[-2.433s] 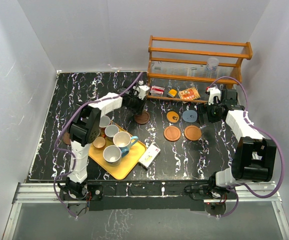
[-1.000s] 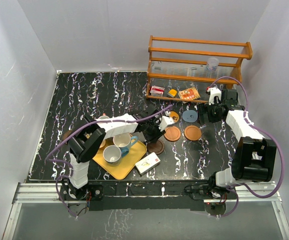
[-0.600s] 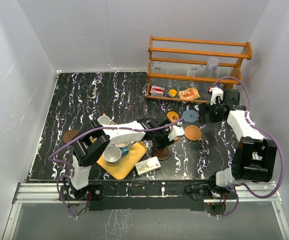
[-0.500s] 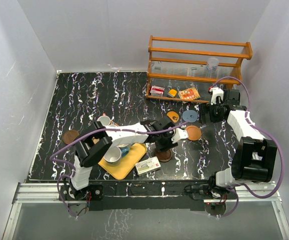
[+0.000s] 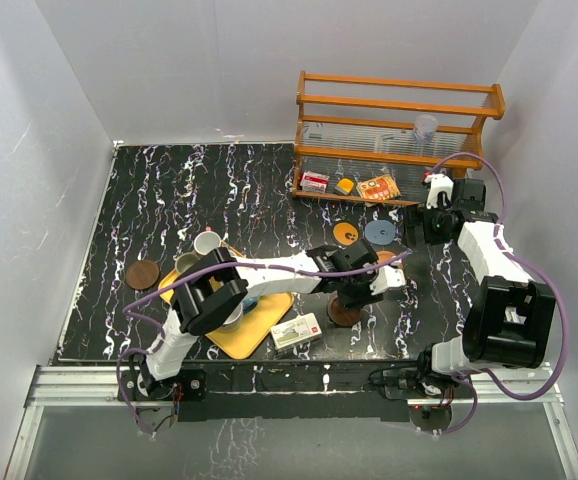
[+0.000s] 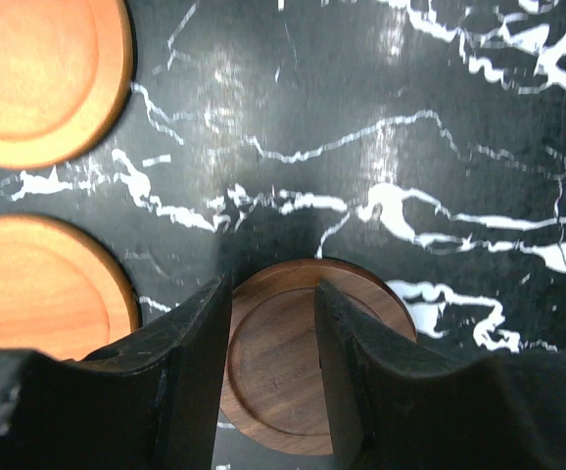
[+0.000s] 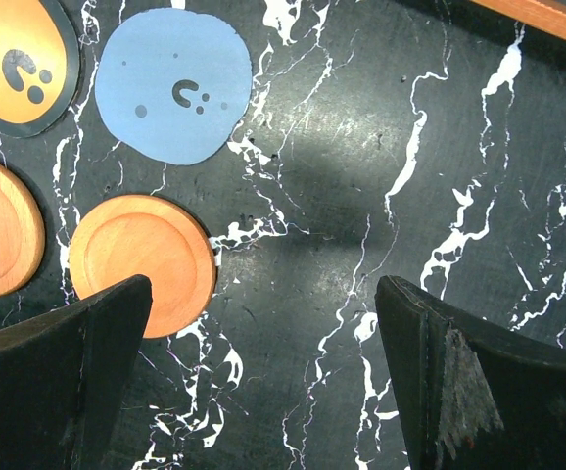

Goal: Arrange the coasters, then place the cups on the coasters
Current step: Move the coaster to the center of the board.

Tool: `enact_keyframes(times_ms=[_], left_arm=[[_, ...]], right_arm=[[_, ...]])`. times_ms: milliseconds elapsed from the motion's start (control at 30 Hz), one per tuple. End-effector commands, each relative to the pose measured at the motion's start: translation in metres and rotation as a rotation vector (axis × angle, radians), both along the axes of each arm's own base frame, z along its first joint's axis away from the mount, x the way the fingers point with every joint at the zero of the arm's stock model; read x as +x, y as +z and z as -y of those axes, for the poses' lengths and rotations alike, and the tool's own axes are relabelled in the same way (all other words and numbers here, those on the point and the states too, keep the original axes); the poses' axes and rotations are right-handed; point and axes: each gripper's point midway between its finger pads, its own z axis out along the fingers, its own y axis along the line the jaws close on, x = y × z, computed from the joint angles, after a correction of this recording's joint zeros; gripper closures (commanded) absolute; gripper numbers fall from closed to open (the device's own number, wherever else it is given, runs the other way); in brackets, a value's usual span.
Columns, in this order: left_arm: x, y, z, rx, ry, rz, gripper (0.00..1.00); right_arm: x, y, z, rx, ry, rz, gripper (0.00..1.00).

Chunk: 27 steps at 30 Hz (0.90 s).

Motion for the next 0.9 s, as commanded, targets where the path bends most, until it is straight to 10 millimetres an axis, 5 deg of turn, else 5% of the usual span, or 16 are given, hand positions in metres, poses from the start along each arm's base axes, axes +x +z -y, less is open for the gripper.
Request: enact_keyframes(times_ms=[0, 433, 867], left_arm=[[-0.022, -0.07, -0.026, 0.195, -0.021, -0.082, 0.62], [-0.017, -0.075, 0.026, 0.119, -0.035, -0.104, 0.61], [-0.01, -0.088, 0.047, 0.132, -0.014, -0.102, 0.62]], right_arm=[[0.016, 0.031, 0.009, -0.02, -0.033, 0.107, 0.02], [0.017, 0.032, 0.017, -0.038, -0.072, 0.109, 0.02], [0.017, 0.033, 0.016, -0.033, -0.071, 0.112, 0.02]])
